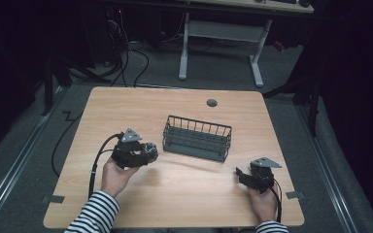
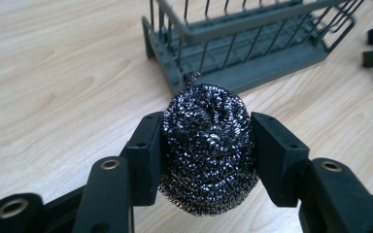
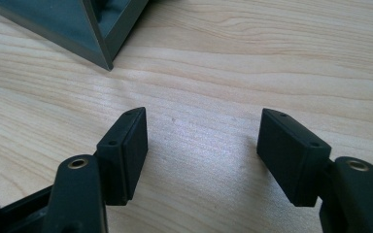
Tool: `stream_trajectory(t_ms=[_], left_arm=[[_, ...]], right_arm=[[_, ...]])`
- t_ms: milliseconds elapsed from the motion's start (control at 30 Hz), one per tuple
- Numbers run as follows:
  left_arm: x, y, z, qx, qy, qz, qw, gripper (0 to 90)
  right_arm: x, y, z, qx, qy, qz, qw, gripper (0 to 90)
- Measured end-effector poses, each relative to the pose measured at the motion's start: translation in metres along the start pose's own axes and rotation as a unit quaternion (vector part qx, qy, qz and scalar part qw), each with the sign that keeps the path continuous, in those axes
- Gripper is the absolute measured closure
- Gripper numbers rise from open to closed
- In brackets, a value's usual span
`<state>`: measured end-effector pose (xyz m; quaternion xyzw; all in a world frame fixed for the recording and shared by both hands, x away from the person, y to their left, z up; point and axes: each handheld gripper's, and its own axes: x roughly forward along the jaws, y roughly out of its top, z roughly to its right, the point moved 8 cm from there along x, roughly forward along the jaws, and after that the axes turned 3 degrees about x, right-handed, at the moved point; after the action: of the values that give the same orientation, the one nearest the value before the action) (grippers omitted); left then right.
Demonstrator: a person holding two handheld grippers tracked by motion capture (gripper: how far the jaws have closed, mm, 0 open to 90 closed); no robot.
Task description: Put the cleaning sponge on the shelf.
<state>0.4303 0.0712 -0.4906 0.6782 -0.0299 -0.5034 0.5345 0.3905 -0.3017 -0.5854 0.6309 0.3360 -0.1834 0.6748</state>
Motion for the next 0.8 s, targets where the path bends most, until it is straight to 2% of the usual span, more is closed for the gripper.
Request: stream_trajectory(t_ms=[200, 333, 367, 600, 800], left_arm=[[-0.011, 0.018, 0.004, 0.003, -0.011, 0.012, 0.9999, 49.2], [-0.015, 0.034, 0.009, 0.010, -0.023, 0.021, 0.9995, 49.3], [-0.015, 0.042, 0.012, 0.017, -0.026, 0.024, 0.9992, 49.2], [-0.014, 0.065, 0.022, 0.032, -0.038, 0.030, 0.9983, 49.2], [-0.006, 0.084, 0.028, 0.040, -0.045, 0.033, 0.9976, 49.2]], right_arm=[[0.000, 0.000, 0.000, 0.000, 0.000, 0.000, 1.0000, 35.7], [0.000, 0.000, 0.000, 0.000, 0.000, 0.000, 1.0000, 35.6], [0.000, 0.000, 0.000, 0.000, 0.000, 0.000, 1.0000, 35.6], [0.000, 0.000, 0.000, 0.000, 0.001, 0.000, 1.0000, 35.4], [0.000, 0.000, 0.000, -0.001, 0.001, 0.000, 1.0000, 35.2]])
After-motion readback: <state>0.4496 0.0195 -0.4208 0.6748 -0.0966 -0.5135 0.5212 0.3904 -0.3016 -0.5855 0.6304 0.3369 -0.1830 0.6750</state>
